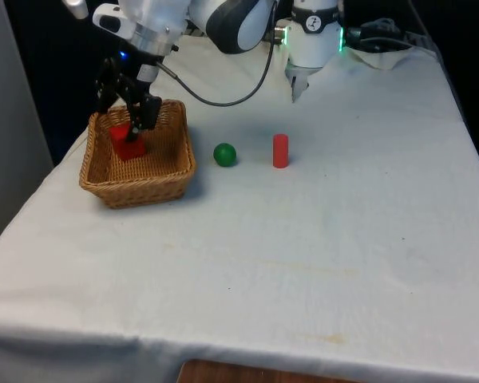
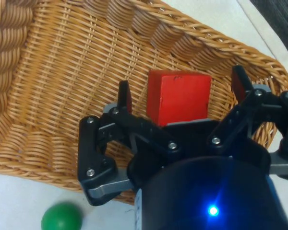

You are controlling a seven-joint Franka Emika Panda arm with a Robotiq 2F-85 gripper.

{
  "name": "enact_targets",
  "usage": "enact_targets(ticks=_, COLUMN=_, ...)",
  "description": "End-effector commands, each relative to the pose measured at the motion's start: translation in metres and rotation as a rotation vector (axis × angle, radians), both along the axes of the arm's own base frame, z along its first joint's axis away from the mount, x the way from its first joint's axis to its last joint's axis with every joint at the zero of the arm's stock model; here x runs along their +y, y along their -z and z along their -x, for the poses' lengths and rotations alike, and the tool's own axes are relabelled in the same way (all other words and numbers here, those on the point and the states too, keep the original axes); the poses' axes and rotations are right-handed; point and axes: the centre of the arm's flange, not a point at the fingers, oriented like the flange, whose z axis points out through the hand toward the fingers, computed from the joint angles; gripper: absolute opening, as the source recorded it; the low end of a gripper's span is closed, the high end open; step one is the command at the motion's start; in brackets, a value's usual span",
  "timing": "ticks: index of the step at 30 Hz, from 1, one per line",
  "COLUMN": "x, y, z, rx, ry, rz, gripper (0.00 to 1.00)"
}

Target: Pick up the object to the left of the cylinder and place it into the basket.

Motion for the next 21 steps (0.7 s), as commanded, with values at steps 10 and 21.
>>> enact_targets(ticks=10, x=-0.004, y=-0.033, z=-0.003, rx=-0.020, ry=0.004, rz=0.000, gripper=1.00)
enact_targets(ticks=21, x=-0.003, y=-0.045, z=-0.005, rx=-0.032, ry=-0.003, rz=0.002, gripper=1.00)
